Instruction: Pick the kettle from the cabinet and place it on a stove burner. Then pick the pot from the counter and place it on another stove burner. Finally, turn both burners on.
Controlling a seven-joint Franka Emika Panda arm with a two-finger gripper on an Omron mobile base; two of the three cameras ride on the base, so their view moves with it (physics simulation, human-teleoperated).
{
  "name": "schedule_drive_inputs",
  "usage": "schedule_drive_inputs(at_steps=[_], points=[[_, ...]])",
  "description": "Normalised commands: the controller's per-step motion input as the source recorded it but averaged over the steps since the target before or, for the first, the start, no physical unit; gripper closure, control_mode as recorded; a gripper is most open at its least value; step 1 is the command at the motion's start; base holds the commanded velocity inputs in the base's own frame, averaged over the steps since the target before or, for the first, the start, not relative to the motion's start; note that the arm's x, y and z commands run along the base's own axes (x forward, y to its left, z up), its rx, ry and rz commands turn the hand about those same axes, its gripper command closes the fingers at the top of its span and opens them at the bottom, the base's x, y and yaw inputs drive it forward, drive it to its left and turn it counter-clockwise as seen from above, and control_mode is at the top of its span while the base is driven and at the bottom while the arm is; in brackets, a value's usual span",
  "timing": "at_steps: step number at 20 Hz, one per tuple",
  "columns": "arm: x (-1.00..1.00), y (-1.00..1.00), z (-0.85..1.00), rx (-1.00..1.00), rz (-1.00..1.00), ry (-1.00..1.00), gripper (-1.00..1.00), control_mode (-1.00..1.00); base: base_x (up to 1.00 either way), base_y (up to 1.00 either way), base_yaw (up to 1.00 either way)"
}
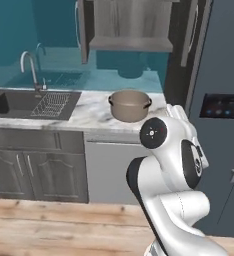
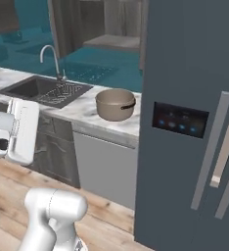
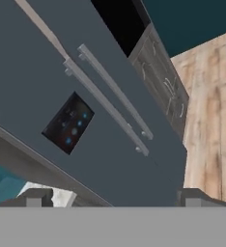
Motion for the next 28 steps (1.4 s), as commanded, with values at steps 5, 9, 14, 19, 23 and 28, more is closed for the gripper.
schedule_drive_inputs(at_steps=[5, 9, 14, 19, 23, 28], points=[[0.00, 0.00, 0.00, 0.00, 0.00, 0.00, -1.00, 1.00, 0.57, 0.20, -0.17], [0.00, 0.00, 0.00, 0.00, 0.00, 0.00, -1.00, 1.00, 0.54, 0.18, -0.19], [0.00, 0.00, 0.00, 0.00, 0.00, 0.00, -1.00, 1.00, 0.55, 0.20, -0.16], [0.00, 0.00, 0.00, 0.00, 0.00, 0.00, -1.00, 1.00, 0.52, 0.27, -0.15], [0.00, 0.00, 0.00, 0.00, 0.00, 0.00, -1.00, 1.00, 0.47, 0.33, -0.14], [0.00, 0.00, 0.00, 0.00, 0.00, 0.00, -1.00, 1.00, 0.43, 0.32, -0.13]])
